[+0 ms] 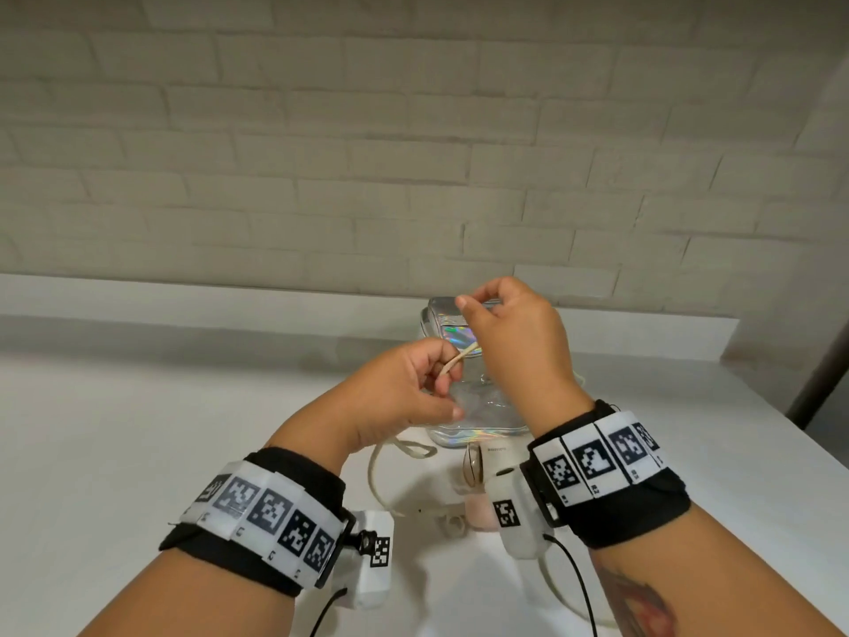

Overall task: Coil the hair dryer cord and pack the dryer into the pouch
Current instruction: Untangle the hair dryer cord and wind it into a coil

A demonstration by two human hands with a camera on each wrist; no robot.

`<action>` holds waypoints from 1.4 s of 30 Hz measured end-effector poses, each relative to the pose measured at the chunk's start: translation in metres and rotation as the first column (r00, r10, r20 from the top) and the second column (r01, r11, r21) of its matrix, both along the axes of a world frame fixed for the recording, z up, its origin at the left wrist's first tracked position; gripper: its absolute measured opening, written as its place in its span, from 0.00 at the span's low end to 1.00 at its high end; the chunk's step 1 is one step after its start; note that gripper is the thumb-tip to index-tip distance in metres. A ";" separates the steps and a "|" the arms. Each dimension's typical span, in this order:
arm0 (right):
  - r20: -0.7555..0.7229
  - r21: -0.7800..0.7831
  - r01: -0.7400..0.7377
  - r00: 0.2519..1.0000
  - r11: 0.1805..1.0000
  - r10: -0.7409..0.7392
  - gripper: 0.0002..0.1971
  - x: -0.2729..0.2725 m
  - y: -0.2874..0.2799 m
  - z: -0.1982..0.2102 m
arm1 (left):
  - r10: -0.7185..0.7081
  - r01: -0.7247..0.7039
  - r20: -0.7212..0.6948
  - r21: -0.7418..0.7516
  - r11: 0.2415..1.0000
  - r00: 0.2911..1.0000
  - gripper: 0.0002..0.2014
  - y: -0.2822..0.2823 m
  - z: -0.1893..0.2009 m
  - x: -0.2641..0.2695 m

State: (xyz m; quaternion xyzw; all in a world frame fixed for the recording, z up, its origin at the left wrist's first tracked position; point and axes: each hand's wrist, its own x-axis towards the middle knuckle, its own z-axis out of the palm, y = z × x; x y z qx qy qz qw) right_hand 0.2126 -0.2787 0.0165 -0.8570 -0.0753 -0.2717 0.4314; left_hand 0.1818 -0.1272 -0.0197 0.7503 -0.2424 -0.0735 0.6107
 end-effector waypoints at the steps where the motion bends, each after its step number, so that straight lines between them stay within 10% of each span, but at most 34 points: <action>1: -0.010 0.044 -0.010 1.000 0.999 0.010 0.11 0.001 -0.001 0.000 | -0.001 0.001 0.009 0.015 1.000 1.000 0.16 -0.001 -0.003 0.000; 12: -0.146 0.152 -0.342 0.920 0.927 0.363 0.18 -0.005 -0.023 0.007 | 0.195 -0.196 -0.021 -0.066 0.978 0.981 0.08 0.022 -0.017 0.003; 19: -0.273 -0.266 -0.281 0.939 0.922 0.208 0.14 -0.008 -0.042 0.013 | 0.595 -0.593 -0.073 -0.248 0.766 0.800 0.13 0.045 -0.026 0.022; 25: -0.275 -0.507 -0.176 0.961 0.844 0.035 0.15 -0.006 -0.054 0.001 | 0.457 -0.470 -0.123 -0.343 0.813 0.881 0.16 0.055 -0.028 0.023; 32: -0.249 -0.589 -0.064 0.963 0.806 -0.106 0.14 0.000 -0.053 -0.012 | 0.237 -0.340 -0.244 -0.651 0.679 0.940 0.11 0.070 -0.026 0.016; 34: -0.256 -0.459 -0.089 0.966 0.884 -0.035 0.12 0.001 -0.050 -0.010 | 0.291 -0.370 -0.230 -0.518 0.771 0.929 0.08 0.068 -0.026 0.014; 38: -0.297 -0.227 -0.211 0.945 0.951 0.139 0.10 0.000 -0.038 -0.012 | 0.390 -0.391 0.045 0.204 0.898 0.920 0.10 0.050 -0.026 0.014; 42: -0.308 -0.232 -0.239 0.938 0.943 0.162 0.10 -0.003 -0.030 -0.019 | 0.351 -0.371 0.128 0.193 0.909 0.928 0.24 0.031 -0.023 0.019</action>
